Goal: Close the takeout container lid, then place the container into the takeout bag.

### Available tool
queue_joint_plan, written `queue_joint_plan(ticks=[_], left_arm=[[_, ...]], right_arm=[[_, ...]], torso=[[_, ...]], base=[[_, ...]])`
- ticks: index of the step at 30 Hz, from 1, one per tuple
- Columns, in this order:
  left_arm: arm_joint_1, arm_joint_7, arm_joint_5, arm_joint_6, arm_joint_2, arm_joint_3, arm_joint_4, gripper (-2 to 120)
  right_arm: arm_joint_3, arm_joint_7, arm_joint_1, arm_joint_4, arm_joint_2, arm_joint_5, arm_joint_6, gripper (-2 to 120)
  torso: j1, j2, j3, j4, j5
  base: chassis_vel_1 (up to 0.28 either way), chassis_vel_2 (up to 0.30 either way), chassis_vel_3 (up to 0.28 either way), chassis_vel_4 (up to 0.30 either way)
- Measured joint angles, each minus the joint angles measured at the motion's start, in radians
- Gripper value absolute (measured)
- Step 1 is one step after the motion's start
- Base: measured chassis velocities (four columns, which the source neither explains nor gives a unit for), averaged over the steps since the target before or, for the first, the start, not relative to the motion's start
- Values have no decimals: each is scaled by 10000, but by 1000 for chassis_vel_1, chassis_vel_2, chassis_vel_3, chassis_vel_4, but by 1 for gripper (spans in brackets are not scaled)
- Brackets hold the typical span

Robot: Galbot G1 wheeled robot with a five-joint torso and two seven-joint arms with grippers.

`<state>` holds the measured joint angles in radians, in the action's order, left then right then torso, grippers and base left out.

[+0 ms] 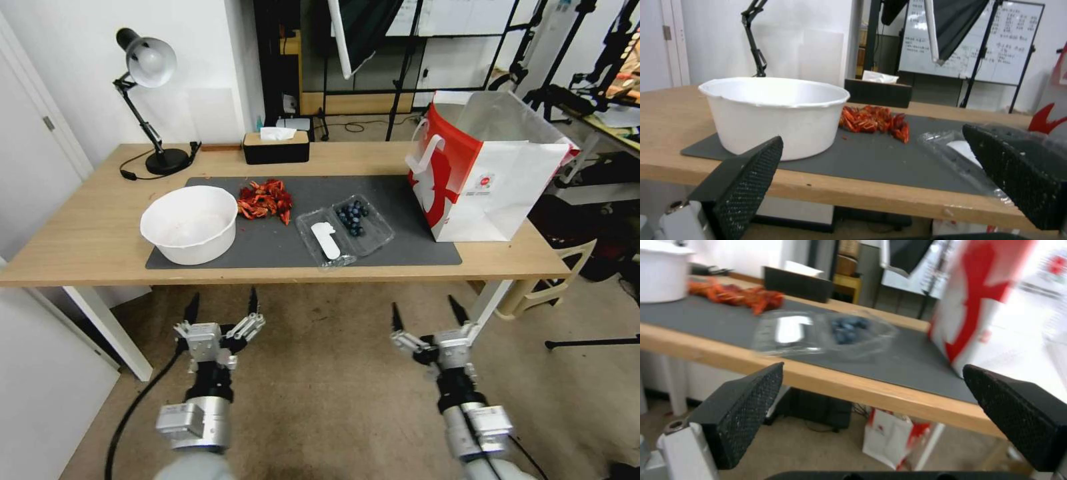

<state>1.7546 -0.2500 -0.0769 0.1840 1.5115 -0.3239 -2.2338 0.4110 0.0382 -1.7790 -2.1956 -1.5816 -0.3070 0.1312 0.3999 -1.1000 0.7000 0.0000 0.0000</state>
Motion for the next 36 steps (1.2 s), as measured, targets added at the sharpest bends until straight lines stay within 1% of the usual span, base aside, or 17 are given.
queue_joint_plan(ticks=[3, 5, 13, 22, 25, 26, 28, 29, 30, 32, 33, 35, 36], left_arm=[[-5, 19, -32, 51, -35, -2, 37, 100], [-3, 48, -37, 52, -53, -11, 46, 100], [27, 280, -72, 158, -105, -73, 152, 100], [82, 487, -208, 251, -152, -313, 180, 100], [141, 604, -268, 236, -237, -441, 158, 100], [141, 604, -268, 236, -237, -441, 158, 100], [185, 672, -274, 222, -282, -486, 147, 100], [223, 714, -278, 207, -297, -520, 147, 100], [223, 714, -278, 207, -297, -520, 147, 100], [246, 777, -289, 197, -318, -578, 174, 100], [246, 777, -289, 197, -318, -578, 174, 100], [234, 941, -343, 200, -353, -682, 298, 100], [234, 941, -343, 200, -353, -682, 298, 100]], right_arm=[[-440, 127, 64, 317, -254, -929, 406, 100], [-466, 134, 72, 348, -262, -1018, 444, 100], [-141, 232, 250, 211, -264, -665, 558, 100], [34, 321, 664, 217, -265, -213, 328, 100], [93, 482, 990, 184, -292, 738, -29, 100], [93, 482, 990, 184, -292, 738, -29, 100], [132, 589, 1193, 157, -287, 1302, -246, 100], [131, 667, 1363, 138, -247, 1782, -441, 100], [131, 667, 1363, 138, -247, 1782, -441, 100], [101, 813, 1688, 126, -77, 2924, -956, 100], [101, 813, 1688, 126, -77, 2924, -956, 100], [30, 877, 2272, 173, 312, 5042, -2011, 100], [30, 877, 2272, 173, 312, 5042, -2011, 100]], torso=[[0, 0, 0, 1, 1], [0, 0, 0, 1, -3], [0, 0, 0, -1, -1], [0, 0, 0, 0, -1], [0, 0, 0, 0, 0], [0, 0, 0, 0, 0], [0, 0, 0, -1, -1], [1, 0, 0, -1, 0], [1, 0, 0, -1, 0], [1, 0, 0, 0, 0], [1, 0, 0, 0, 0], [0, 0, 1, -1, 0], [0, 0, 1, -1, 0]], base=[[0, 0, 0, 0], [0, 0, 0, 0], [0, 0, 0, 0], [0, 0, 0, 0], [0, 0, 0, 0], [0, 0, 0, 0], [0, 0, 0, 0], [0, 0, 0, 0], [0, 0, 0, 0], [0, 0, 0, 0], [0, 0, 0, 0], [0, 0, 0, 0], [0, 0, 0, 0]])
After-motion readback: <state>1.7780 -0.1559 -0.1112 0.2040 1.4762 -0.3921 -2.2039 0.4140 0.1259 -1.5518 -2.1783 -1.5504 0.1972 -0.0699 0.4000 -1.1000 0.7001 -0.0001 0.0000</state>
